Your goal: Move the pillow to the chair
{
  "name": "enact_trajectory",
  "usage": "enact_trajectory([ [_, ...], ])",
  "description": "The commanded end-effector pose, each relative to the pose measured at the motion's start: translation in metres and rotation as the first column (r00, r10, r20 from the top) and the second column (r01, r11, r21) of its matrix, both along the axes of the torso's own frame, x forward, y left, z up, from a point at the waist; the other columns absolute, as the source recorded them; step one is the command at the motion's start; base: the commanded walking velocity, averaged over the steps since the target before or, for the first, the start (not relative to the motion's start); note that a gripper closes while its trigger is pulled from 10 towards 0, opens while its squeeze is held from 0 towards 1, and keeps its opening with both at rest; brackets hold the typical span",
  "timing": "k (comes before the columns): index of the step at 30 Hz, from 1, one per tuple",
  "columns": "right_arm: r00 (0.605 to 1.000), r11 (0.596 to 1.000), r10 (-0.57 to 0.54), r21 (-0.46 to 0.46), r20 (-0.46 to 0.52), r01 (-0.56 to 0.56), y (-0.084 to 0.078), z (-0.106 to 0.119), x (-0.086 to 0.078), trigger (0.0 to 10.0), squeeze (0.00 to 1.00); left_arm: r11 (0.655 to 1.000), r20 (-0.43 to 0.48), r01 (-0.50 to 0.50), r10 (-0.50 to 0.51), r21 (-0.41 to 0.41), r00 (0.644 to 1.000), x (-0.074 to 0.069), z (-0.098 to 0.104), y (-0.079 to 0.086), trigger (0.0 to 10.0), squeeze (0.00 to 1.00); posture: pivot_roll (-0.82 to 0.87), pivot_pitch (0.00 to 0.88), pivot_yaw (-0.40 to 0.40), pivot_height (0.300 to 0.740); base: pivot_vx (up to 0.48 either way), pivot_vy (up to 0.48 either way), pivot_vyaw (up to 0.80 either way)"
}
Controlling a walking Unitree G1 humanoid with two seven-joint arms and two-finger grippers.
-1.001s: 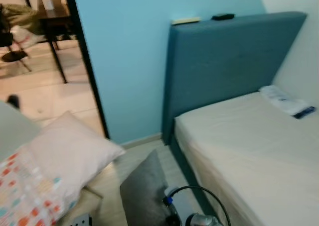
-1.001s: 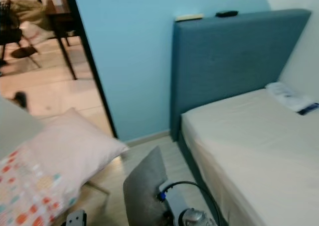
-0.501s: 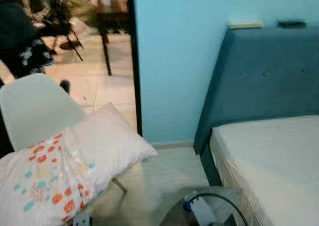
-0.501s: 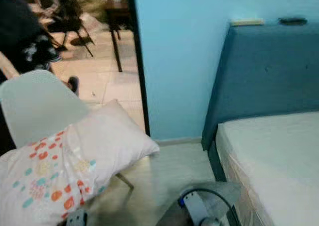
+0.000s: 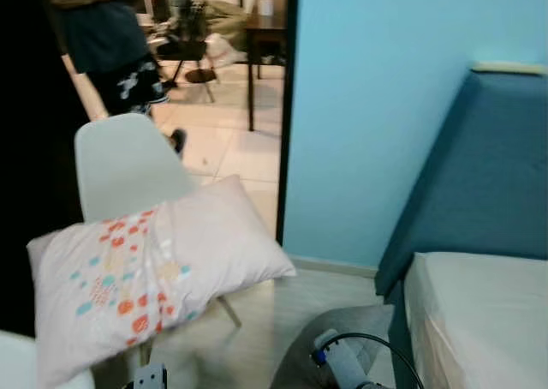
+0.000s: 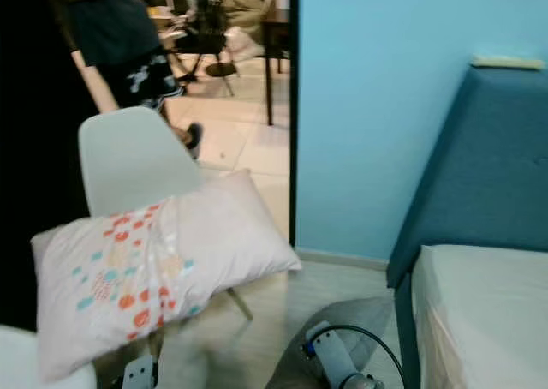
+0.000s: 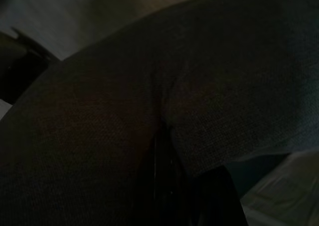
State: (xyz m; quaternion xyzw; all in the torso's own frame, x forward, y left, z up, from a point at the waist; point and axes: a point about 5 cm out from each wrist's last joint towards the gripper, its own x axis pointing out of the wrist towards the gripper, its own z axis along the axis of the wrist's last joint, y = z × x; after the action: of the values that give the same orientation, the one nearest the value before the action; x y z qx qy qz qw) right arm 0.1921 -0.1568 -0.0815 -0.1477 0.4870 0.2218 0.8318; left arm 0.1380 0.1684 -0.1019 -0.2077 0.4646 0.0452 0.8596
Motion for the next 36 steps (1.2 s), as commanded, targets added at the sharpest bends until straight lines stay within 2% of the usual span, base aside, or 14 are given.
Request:
enact_trajectory([
  [1,0.998,0.999,0.054,-0.004,-0.032,-0.054,0.002,-0.004,-0.009,10.0,0.0,1.0,-0.062,0.015,-0.015,-0.009,0.998,-0.015,-0.006,-0.002,10.0,0.0,-0.04,0.061,-0.044,0.74,0.0,0.0,0.71],
  [10,0.994,0.995,0.099,-0.009,-0.036,-0.099,0.006,-0.004,-0.009,10.0,0.0,1.0,-0.068,0.026,-0.026,-0.008,0.997,-0.016,-0.006,-0.003,10.0,0.0,-0.04,0.056,-0.049,0.74,0.0,0.0,0.71],
  [19,0.992,0.994,0.106,-0.026,-0.067,-0.108,-0.001,-0.007,-0.016,10.0,0.0,0.999,-0.075,0.045,-0.046,-0.006,0.996,-0.017,-0.006,-0.004,10.0,0.0,-0.04,0.05,-0.049,0.74,0.0,0.0,0.71],
  [23,0.993,0.995,0.074,-0.054,-0.095,-0.079,-0.007,-0.01,-0.022,10.0,0.0,0.998,-0.079,0.059,-0.059,-0.003,0.995,-0.017,-0.007,-0.005,10.0,0.0,-0.04,0.053,-0.049,0.74,0.0,0.0,0.72],
  [27,0.994,0.996,-0.009,-0.093,-0.106,-0.001,-0.016,-0.012,-0.027,10.0,0.0,0.997,-0.103,0.065,-0.062,0.029,0.993,-0.018,-0.008,-0.005,10.0,0.0,-0.04,0.057,-0.049,0.74,0.0,0.0,0.1],
  [36,0.992,0.994,-0.02,-0.109,-0.122,0.006,-0.021,-0.014,-0.032,10.0,0.0,0.995,-0.118,0.097,-0.092,0.038,0.989,-0.02,-0.008,-0.007,10.0,0.0,-0.04,0.061,-0.043,0.74,-0.135,0.0,0.0],
])
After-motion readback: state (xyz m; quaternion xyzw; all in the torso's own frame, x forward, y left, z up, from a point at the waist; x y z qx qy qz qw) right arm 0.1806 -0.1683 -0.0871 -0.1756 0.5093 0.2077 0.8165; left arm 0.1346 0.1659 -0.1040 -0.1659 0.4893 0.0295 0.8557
